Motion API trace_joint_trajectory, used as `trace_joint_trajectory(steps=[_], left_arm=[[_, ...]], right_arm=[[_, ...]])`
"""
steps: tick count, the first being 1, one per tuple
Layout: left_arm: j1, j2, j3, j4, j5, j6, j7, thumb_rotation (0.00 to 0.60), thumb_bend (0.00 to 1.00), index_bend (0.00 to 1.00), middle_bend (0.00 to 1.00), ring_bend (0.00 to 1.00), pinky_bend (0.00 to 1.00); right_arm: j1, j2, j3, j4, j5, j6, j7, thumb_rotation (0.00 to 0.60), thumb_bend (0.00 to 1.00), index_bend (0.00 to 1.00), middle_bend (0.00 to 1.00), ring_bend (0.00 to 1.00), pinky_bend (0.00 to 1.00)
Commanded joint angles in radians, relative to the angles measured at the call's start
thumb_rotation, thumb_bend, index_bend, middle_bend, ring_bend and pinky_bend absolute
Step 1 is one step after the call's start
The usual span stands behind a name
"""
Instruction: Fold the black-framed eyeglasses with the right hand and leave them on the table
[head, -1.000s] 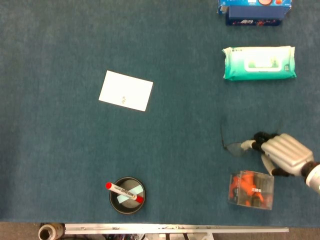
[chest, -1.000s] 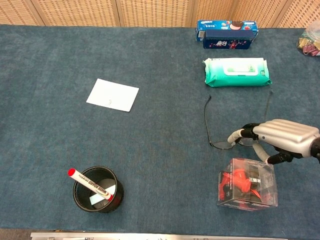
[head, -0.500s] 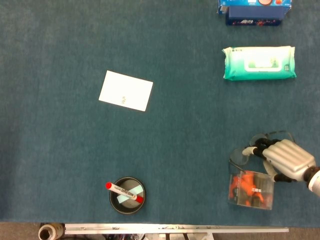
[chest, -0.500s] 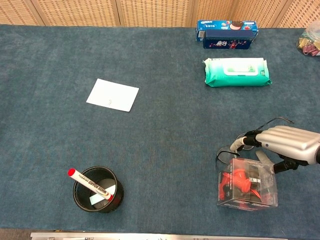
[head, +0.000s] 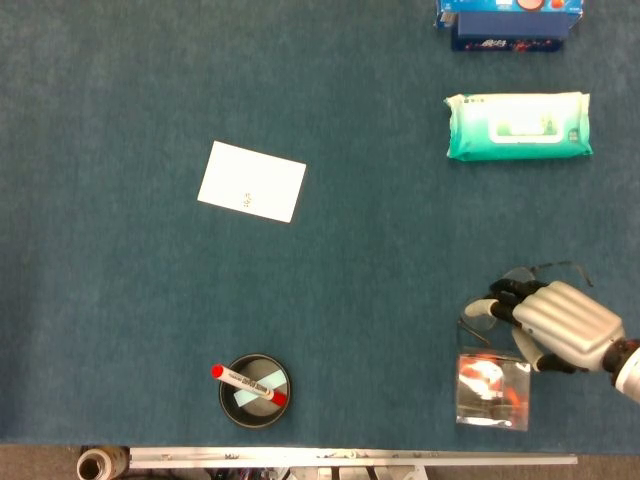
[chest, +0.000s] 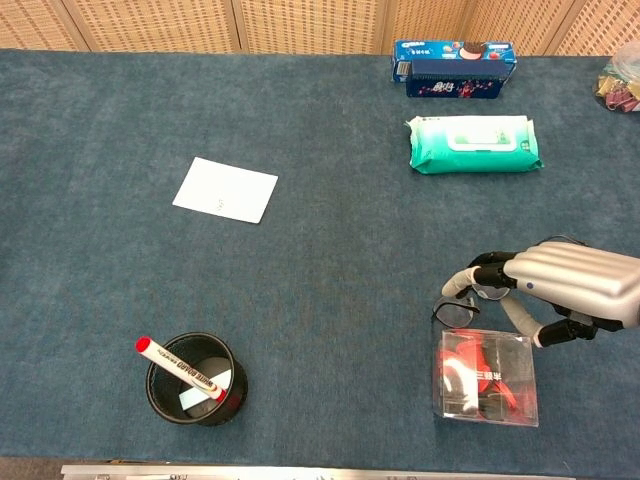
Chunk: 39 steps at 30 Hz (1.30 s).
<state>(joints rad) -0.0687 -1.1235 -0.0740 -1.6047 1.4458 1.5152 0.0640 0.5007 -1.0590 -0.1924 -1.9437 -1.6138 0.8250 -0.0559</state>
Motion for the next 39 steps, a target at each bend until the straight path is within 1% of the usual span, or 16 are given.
trace_joint_trajectory(steps=[1, 20, 29, 34, 39], left_arm=[[0.0, 0.0, 0.0, 0.0, 0.0, 0.0, 0.0, 0.6, 0.24, 0.56, 0.54, 0.39, 0.53], [-0.001, -0.001, 0.0, 0.002, -0.003, -0.004, 0.0, 0.6, 0.24, 0.56, 0.54, 0.39, 0.53], [-0.001, -0.001, -0.001, 0.003, -0.003, -0.004, -0.001, 0.6, 0.24, 0.56, 0.54, 0.39, 0.53], [-0.001, -0.001, -0.001, 0.002, -0.002, -0.003, -0.002, 0.6, 0.24, 0.56, 0.54, 0.39, 0.53], [-0.001, -0.002, 0.0, 0.002, -0.002, -0.003, 0.001, 0.6, 0.24, 0.56, 0.54, 0.39, 0.53]], right_arm=[[0.001, 0.012, -0.003, -0.009, -0.015, 0.014, 0.009, 0.6, 0.79, 0.22, 0.27, 0.13, 0.27], [-0.004, 0.039, 0.004, -0.032, -0.066, 0.067, 0.032, 0.6, 0.79, 0.22, 0.27, 0.13, 0.27], [-0.005, 0.047, 0.016, -0.045, -0.102, 0.11, 0.046, 0.6, 0.78, 0.22, 0.28, 0.13, 0.27], [-0.025, 0.05, 0.031, -0.039, -0.13, 0.17, 0.013, 0.6, 0.78, 0.22, 0.28, 0.13, 0.27], [-0.06, 0.051, 0.052, -0.026, -0.147, 0.249, -0.067, 0.6, 0.78, 0.22, 0.28, 0.13, 0.27]])
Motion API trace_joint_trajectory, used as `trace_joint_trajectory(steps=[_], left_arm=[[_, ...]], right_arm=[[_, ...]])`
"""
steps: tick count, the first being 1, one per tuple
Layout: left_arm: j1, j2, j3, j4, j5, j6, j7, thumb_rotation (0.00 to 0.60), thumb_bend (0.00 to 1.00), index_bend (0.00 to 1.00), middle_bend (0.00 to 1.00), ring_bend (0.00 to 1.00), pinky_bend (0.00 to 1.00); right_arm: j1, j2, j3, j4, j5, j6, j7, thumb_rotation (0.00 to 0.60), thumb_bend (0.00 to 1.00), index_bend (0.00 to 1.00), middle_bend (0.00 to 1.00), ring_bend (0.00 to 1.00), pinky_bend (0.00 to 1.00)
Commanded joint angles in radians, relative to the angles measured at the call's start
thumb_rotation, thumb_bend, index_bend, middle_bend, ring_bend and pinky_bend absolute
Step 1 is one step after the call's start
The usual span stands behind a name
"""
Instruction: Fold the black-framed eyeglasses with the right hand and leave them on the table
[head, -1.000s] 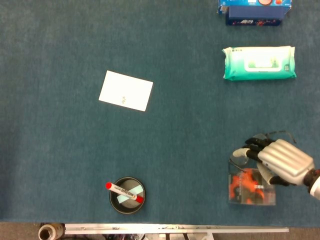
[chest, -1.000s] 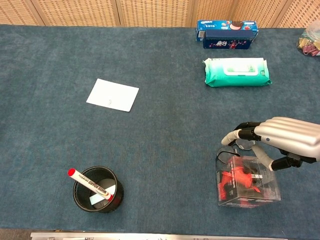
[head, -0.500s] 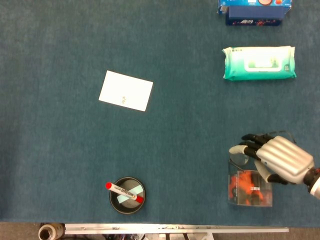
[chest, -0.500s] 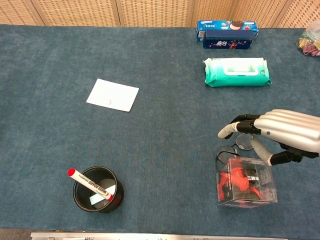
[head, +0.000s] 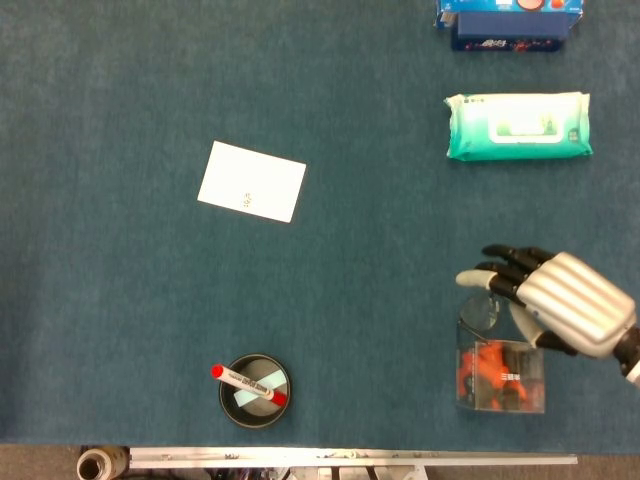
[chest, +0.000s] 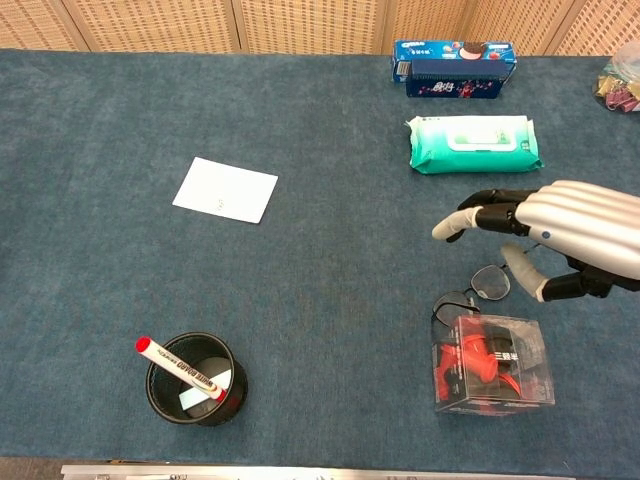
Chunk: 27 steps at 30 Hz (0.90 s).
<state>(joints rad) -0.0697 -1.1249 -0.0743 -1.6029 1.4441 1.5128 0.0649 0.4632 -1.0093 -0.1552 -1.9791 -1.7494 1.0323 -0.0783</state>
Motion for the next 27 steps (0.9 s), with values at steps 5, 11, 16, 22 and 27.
trace_joint_trajectory(steps=[5, 11, 16, 22, 27], left_arm=[[0.0, -0.001, 0.0, 0.0, 0.0, 0.001, 0.002, 0.6, 0.24, 0.56, 0.54, 0.39, 0.53], [0.0, -0.002, 0.0, 0.0, 0.0, 0.0, 0.006, 0.6, 0.24, 0.56, 0.54, 0.39, 0.53], [-0.001, -0.003, 0.0, 0.001, -0.001, -0.002, 0.007, 0.6, 0.24, 0.56, 0.54, 0.39, 0.53], [-0.002, -0.004, 0.001, 0.001, -0.002, -0.004, 0.011, 0.6, 0.24, 0.56, 0.54, 0.39, 0.53], [-0.003, -0.007, 0.002, 0.001, 0.0, -0.005, 0.012, 0.6, 0.24, 0.56, 0.54, 0.39, 0.53]], right_arm=[[-0.072, -0.007, 0.047, 0.041, -0.005, 0.13, -0.173, 0.6, 0.77, 0.22, 0.28, 0.13, 0.27], [-0.124, -0.025, 0.069, 0.095, 0.031, 0.188, -0.294, 0.6, 0.77, 0.22, 0.28, 0.13, 0.27], [-0.146, -0.028, 0.067, 0.133, 0.068, 0.188, -0.289, 0.6, 0.76, 0.22, 0.28, 0.13, 0.27], [-0.16, -0.021, 0.069, 0.164, 0.085, 0.195, -0.264, 0.6, 0.76, 0.22, 0.28, 0.13, 0.27], [-0.168, -0.031, 0.069, 0.192, 0.089, 0.196, -0.248, 0.6, 0.73, 0.2, 0.28, 0.13, 0.27]])
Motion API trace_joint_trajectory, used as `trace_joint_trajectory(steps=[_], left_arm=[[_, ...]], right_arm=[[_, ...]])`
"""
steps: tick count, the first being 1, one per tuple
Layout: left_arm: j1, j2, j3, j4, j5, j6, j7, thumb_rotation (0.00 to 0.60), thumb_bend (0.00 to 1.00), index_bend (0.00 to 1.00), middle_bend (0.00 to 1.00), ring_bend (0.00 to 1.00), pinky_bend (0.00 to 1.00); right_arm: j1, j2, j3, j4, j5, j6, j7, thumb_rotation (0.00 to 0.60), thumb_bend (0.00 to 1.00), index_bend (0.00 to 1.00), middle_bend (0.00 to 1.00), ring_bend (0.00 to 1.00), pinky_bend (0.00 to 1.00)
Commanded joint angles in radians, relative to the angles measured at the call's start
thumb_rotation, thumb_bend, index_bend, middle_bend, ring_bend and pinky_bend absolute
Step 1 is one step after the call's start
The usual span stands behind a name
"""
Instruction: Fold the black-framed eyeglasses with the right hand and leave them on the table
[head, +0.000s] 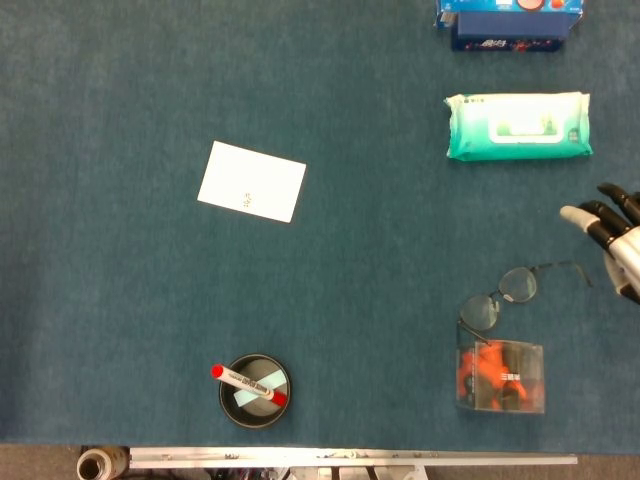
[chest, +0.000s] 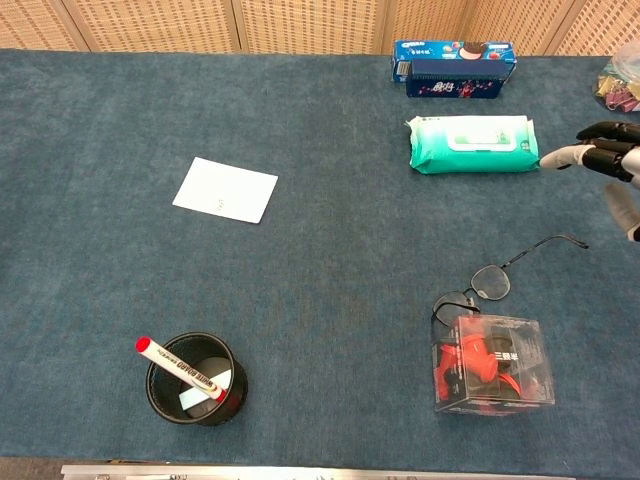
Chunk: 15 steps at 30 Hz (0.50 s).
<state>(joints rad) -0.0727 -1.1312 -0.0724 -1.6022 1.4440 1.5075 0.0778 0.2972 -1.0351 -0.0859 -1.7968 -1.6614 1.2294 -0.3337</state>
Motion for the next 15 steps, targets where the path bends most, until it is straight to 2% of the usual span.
trace_joint_trajectory(steps=[1, 2, 5, 12, 15], left_arm=[[0.0, -0.001, 0.0, 0.001, 0.0, 0.0, -0.001, 0.6, 0.24, 0.56, 0.54, 0.39, 0.53], [0.0, -0.001, -0.001, 0.001, -0.001, 0.0, -0.002, 0.6, 0.24, 0.56, 0.54, 0.39, 0.53], [0.0, -0.001, -0.001, 0.002, -0.002, 0.0, -0.003, 0.6, 0.24, 0.56, 0.54, 0.39, 0.53], [-0.001, 0.0, -0.002, 0.001, -0.005, -0.003, -0.003, 0.6, 0.24, 0.56, 0.54, 0.39, 0.53], [0.0, 0.0, -0.001, 0.0, -0.004, -0.001, -0.005, 0.6, 0.24, 0.56, 0.54, 0.39, 0.53]], right_arm=[[-0.003, -0.01, 0.0, 0.019, 0.002, -0.002, 0.014, 0.6, 0.71, 0.16, 0.28, 0.13, 0.27], [-0.004, -0.014, 0.001, 0.026, 0.002, -0.002, 0.019, 0.6, 0.67, 0.11, 0.28, 0.13, 0.27], [-0.006, -0.029, 0.006, 0.05, 0.003, 0.002, 0.036, 0.6, 0.62, 0.04, 0.28, 0.13, 0.27], [-0.003, -0.065, 0.01, 0.092, 0.005, -0.012, 0.056, 0.6, 0.45, 0.02, 0.28, 0.13, 0.27], [0.0, -0.079, 0.011, 0.105, 0.006, -0.019, 0.063, 0.6, 0.43, 0.01, 0.28, 0.13, 0.27]])
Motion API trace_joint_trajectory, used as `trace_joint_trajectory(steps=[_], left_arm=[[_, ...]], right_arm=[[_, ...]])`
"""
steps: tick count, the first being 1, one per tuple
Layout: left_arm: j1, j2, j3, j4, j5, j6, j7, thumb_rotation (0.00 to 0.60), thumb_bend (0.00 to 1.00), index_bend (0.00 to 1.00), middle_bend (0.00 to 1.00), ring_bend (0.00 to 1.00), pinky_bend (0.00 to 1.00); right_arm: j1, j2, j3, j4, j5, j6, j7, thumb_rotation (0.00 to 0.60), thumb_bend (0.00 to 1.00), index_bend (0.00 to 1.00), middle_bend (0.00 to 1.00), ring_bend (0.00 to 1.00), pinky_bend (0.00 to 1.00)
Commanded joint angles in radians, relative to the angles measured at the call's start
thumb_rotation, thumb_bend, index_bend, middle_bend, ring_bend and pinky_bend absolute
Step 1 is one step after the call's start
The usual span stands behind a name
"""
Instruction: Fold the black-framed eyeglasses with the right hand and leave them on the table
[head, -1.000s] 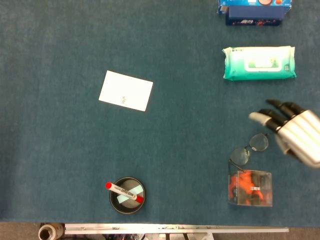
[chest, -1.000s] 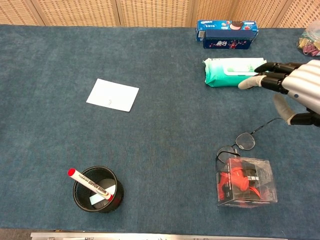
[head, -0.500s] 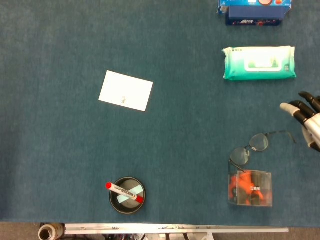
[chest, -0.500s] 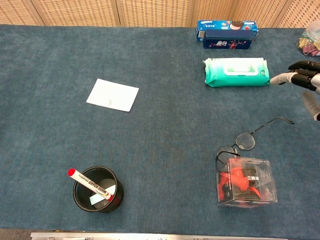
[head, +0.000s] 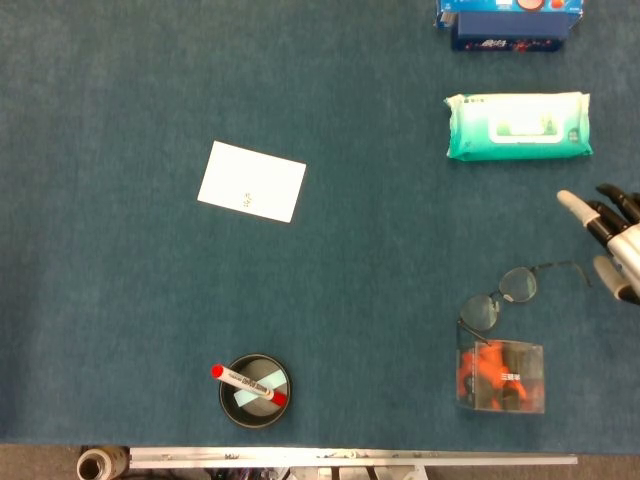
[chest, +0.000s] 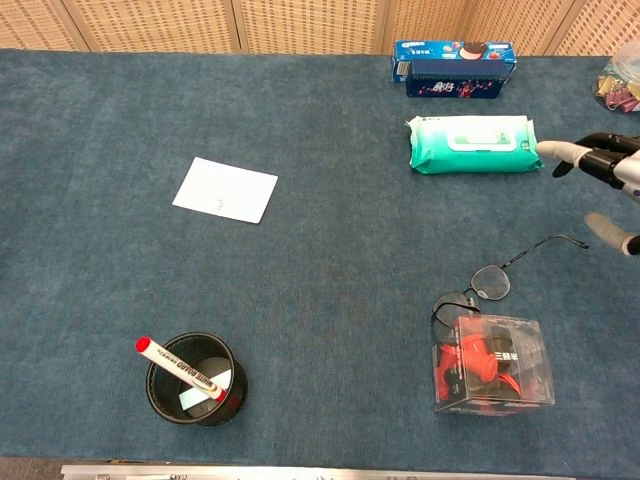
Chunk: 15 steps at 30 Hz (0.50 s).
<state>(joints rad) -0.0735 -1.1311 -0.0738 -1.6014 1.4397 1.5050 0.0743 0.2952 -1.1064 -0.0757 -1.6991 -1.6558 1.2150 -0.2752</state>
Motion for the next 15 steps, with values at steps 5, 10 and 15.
trace_joint_trajectory(steps=[5, 10, 15], left_arm=[[0.001, 0.002, 0.0, -0.001, 0.001, 0.001, -0.005, 0.6, 0.24, 0.56, 0.54, 0.39, 0.53], [0.001, 0.003, 0.0, -0.002, 0.001, 0.002, -0.007, 0.6, 0.24, 0.56, 0.54, 0.39, 0.53], [0.002, 0.004, 0.0, -0.002, 0.001, 0.003, -0.01, 0.6, 0.24, 0.56, 0.54, 0.39, 0.53]], right_arm=[[0.009, -0.03, 0.001, 0.024, -0.001, -0.019, 0.016, 0.6, 0.43, 0.01, 0.28, 0.13, 0.27], [0.017, -0.053, 0.001, 0.038, -0.008, -0.028, 0.035, 0.6, 0.42, 0.01, 0.28, 0.13, 0.27], [0.024, -0.068, 0.0, 0.047, -0.015, -0.035, 0.049, 0.6, 0.42, 0.01, 0.28, 0.13, 0.27]])
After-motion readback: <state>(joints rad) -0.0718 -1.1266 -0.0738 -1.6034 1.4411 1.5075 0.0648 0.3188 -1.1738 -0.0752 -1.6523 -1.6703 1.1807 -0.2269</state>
